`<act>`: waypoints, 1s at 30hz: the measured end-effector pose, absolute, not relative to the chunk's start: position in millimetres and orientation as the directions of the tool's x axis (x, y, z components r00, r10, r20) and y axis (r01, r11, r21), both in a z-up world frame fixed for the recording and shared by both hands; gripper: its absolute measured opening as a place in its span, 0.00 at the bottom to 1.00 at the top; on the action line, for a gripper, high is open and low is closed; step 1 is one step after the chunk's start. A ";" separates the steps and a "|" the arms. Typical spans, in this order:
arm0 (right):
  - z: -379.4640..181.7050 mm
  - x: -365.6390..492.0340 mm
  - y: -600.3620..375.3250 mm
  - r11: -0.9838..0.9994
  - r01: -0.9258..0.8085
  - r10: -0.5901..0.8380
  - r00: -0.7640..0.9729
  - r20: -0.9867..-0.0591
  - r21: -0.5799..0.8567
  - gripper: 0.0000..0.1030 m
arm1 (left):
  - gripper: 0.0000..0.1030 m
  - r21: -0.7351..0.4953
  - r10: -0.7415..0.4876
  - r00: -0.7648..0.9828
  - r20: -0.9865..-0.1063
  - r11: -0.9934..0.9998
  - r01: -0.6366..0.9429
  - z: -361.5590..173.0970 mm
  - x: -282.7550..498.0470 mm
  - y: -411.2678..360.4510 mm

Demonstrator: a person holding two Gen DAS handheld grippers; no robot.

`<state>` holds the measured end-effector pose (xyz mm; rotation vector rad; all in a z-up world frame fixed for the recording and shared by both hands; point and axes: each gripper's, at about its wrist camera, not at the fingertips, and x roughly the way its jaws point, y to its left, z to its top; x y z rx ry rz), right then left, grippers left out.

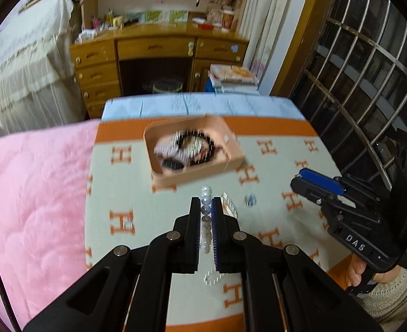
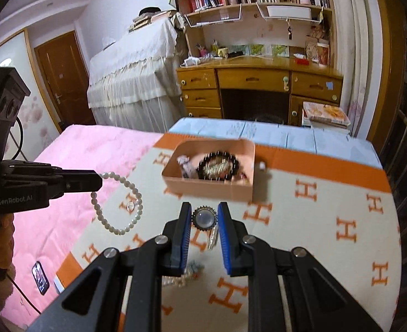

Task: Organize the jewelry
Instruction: 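Carry the necklace and pendant into the pink box and release both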

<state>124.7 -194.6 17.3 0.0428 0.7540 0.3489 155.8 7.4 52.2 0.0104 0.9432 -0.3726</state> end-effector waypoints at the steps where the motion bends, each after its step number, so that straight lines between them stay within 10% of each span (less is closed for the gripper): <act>1: 20.6 129.8 -195.6 0.941 -0.294 0.328 0.675 -0.661 0.166 0.19 | 0.05 -0.149 -0.307 0.534 -0.788 0.936 0.318 56.5 160.5 4.1; 30: -81.6 284.4 -197.1 0.912 -0.121 0.401 0.466 -0.789 0.392 0.20 | 0.06 -0.205 -0.290 0.449 -0.845 0.951 0.230 -46.2 309.3 -30.9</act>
